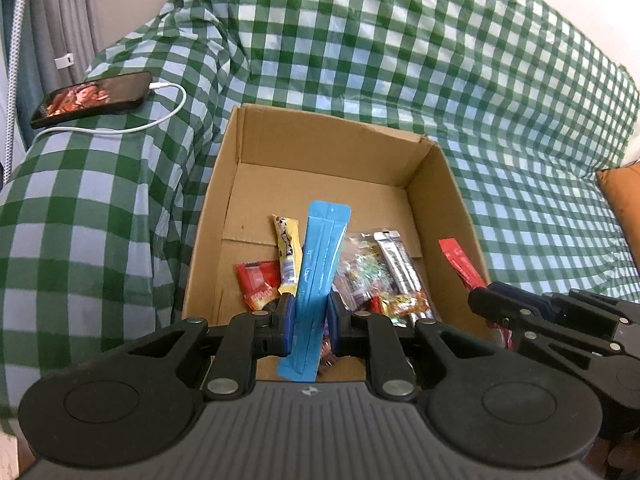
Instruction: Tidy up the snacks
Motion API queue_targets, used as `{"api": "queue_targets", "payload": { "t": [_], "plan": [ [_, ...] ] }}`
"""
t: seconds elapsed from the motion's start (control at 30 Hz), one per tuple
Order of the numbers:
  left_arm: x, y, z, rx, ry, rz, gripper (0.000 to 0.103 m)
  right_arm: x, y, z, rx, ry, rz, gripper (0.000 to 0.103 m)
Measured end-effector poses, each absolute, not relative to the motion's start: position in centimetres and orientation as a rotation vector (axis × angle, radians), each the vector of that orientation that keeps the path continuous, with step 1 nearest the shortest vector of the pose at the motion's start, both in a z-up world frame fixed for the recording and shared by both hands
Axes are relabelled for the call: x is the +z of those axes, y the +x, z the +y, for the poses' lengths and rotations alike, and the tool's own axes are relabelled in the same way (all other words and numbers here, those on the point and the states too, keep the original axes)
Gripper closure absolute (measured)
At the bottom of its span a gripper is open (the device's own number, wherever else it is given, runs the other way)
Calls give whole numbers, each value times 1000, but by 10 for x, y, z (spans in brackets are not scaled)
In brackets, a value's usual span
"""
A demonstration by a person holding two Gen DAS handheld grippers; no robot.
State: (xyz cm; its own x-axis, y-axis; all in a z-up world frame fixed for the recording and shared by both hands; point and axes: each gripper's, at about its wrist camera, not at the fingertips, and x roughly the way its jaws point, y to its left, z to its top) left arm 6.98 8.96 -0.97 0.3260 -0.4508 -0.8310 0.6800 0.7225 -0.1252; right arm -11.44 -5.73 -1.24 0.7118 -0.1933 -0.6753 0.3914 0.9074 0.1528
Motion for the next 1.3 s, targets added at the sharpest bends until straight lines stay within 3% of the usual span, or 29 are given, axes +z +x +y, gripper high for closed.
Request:
{"api": "queue_targets", "payload": {
  "t": [0.43, 0.47, 0.5, 0.53, 0.57, 0.73, 1.03, 1.3],
  "plan": [
    [-57, 114, 45, -699, 346, 1016, 83, -51, -62, -90, -355, 352, 751, 83],
    [-59, 115, 42, -685, 354, 1011, 76, -53, -59, -92, -358, 364, 746, 77],
    [-61, 117, 39, -674, 363, 1006, 49, -54, -56, -94, -359, 376, 744, 70],
    [-60, 119, 38, -657, 374, 1003, 29, -55, -53, -97, -365, 391, 740, 50],
    [-59, 120, 38, -635, 379, 996, 1, -54, -52, -99, -379, 408, 733, 32],
    [-47, 113, 56, -592, 360, 942, 0, -48, -61, -102, -395, 467, 687, 20],
    [-31, 59, 105, -562, 333, 993, 0, -33, -108, -64, -416, 466, 717, 9],
    [-6, 3, 140, -573, 317, 948, 0, -12, -160, -7, -433, 272, 667, 2]
  ]
}}
